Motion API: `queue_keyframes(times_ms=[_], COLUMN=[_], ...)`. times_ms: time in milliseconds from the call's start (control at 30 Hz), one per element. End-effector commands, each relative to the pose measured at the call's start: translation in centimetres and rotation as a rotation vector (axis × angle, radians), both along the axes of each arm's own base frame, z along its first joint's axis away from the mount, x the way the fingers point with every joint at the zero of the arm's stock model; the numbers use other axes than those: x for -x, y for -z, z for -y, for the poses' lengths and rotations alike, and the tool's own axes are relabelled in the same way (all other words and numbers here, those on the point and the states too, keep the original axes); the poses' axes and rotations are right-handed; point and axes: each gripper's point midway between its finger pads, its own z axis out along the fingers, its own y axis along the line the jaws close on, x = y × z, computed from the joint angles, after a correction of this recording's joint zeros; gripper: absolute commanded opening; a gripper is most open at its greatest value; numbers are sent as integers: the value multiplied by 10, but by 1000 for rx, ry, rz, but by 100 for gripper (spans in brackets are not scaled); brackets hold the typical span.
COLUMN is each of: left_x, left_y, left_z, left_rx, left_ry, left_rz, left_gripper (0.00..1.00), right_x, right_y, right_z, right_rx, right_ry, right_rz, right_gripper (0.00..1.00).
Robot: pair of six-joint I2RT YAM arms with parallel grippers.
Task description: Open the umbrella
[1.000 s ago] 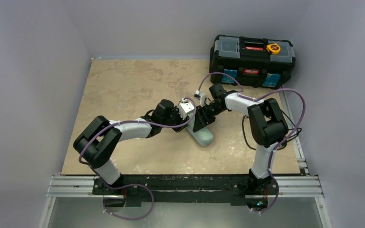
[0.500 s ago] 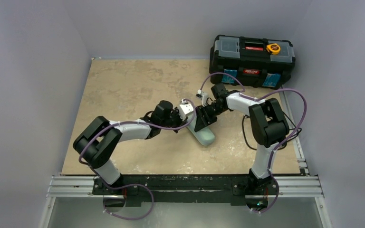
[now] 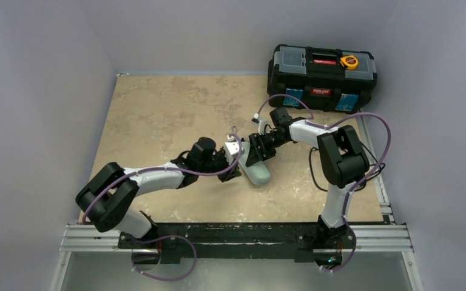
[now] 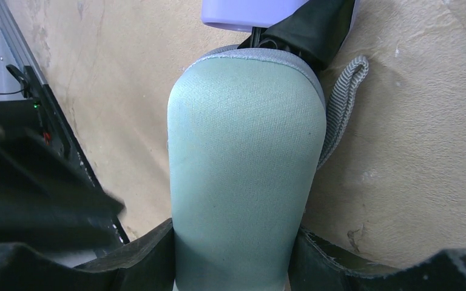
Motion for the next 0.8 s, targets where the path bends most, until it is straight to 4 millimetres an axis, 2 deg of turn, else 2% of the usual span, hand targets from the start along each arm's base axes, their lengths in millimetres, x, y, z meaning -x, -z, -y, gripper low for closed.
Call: queue_keyframes(times_ms=[0, 67, 267, 400, 567, 767], left_x=[-48, -62, -76, -87, -89, -83], left_y=[-24, -22, -3, 0, -4, -7], left_z=[-39, -50, -45, -34, -20, -3], left_rx=[51, 24, -14, -9, 7, 22], left_ry=[-180, -203, -185, -165, -122, -81], left_rz=[47, 91, 124, 146, 171, 181], left_gripper=[33, 43, 45, 48, 47, 45], right_x=[10, 13, 19, 22, 20, 18], right_y=[34, 35, 35, 34, 34, 35], right_z=[25, 29, 36, 36, 36, 37], right_rx=[151, 165, 182, 181, 183, 194], right_ry=[-7, -33, -77, -76, -68, -65], right_rz=[0, 13, 31, 20, 20, 27], right_gripper=[22, 22, 22, 22, 22, 22])
